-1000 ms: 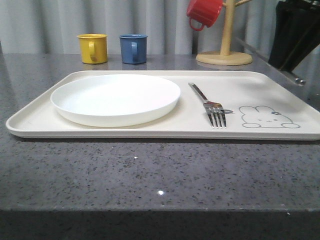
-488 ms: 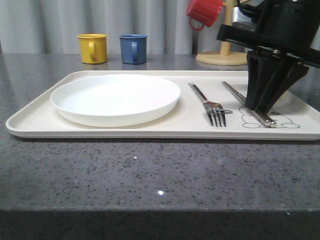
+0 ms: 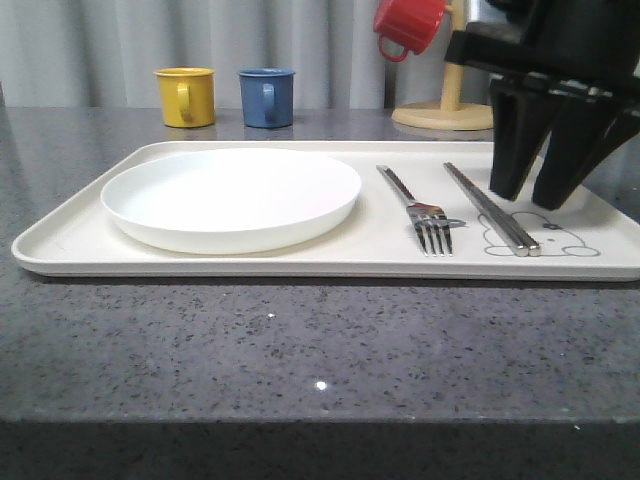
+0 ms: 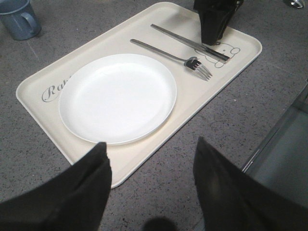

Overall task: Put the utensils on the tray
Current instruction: 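Lower the chopsticks onto the tray beside the fork and release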

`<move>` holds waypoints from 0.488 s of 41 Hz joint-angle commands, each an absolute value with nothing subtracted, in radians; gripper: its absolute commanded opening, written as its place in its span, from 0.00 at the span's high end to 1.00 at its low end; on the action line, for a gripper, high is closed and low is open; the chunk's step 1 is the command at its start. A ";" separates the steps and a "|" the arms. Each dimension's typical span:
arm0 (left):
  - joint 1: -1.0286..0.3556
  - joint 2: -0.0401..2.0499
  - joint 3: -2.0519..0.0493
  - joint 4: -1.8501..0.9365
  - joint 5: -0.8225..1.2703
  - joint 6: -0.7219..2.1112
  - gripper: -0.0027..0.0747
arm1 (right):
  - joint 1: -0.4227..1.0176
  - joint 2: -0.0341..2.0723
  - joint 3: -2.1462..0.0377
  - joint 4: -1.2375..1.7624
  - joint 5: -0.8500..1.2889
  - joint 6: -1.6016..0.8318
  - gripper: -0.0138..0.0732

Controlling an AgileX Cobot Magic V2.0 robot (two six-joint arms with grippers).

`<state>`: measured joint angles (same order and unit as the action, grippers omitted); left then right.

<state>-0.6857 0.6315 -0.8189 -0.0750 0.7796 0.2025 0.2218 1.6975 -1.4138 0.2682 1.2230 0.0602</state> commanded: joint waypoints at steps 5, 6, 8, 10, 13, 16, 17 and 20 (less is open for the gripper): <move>-0.685 0.631 -0.843 -0.082 0.706 0.193 0.49 | 0.221 1.457 -1.445 0.030 1.247 0.027 0.46; -0.685 0.631 -0.843 -0.082 0.706 0.193 0.49 | 0.218 1.446 -1.445 0.006 1.252 0.027 0.46; -0.685 0.631 -0.843 -0.082 0.706 0.193 0.49 | 0.203 1.409 -1.445 -0.029 1.262 0.028 0.46; -0.685 0.631 -0.843 -0.082 0.706 0.193 0.49 | 0.182 1.389 -1.445 -0.041 1.276 0.028 0.46; -0.685 0.631 -0.843 -0.082 0.706 0.193 0.49 | 0.126 1.374 -1.445 -0.041 1.298 0.028 0.46; -0.685 0.631 -0.843 -0.082 0.706 0.193 0.49 | 0.054 1.376 -1.443 -0.041 1.325 0.028 0.46; -0.685 0.631 -0.843 -0.082 0.706 0.193 0.49 | 0.033 1.377 -1.441 -0.041 1.332 0.028 0.46; -0.685 0.631 -0.843 -0.082 0.706 0.193 0.49 | -0.035 1.378 -1.430 -0.040 1.339 0.026 0.46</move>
